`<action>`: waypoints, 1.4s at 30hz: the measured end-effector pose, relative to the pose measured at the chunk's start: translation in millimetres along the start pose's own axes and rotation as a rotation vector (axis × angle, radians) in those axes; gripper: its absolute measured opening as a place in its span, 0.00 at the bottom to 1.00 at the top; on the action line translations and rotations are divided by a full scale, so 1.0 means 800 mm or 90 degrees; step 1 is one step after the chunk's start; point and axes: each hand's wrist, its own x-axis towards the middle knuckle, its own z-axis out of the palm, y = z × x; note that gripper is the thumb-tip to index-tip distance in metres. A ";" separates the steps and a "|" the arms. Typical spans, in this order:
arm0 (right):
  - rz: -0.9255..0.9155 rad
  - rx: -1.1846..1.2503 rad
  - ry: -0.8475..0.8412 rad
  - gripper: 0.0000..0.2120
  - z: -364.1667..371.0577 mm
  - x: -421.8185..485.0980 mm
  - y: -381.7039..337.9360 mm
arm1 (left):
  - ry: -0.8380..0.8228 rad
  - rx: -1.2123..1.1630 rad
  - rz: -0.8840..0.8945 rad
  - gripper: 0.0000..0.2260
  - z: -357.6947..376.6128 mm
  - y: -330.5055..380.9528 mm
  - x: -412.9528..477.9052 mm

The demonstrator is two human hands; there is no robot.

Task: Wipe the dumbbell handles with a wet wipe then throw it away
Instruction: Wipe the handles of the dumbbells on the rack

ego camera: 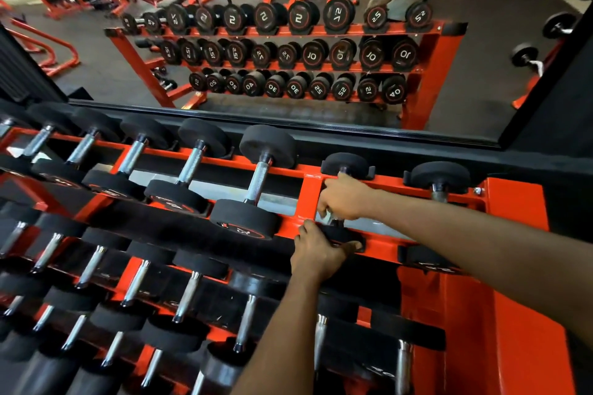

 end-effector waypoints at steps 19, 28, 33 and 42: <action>0.272 0.161 0.310 0.15 0.044 -0.020 0.005 | -0.012 0.026 -0.007 0.49 -0.005 0.003 0.000; 0.268 0.348 0.293 0.18 0.056 -0.073 -0.018 | 0.017 0.079 -0.027 0.52 -0.006 0.013 -0.006; 0.329 0.444 0.407 0.16 0.073 -0.151 0.005 | 0.209 0.152 0.069 0.44 0.020 0.040 -0.035; 0.421 0.379 0.262 0.19 0.108 -0.255 0.030 | -0.094 0.067 0.218 0.41 0.101 0.106 -0.075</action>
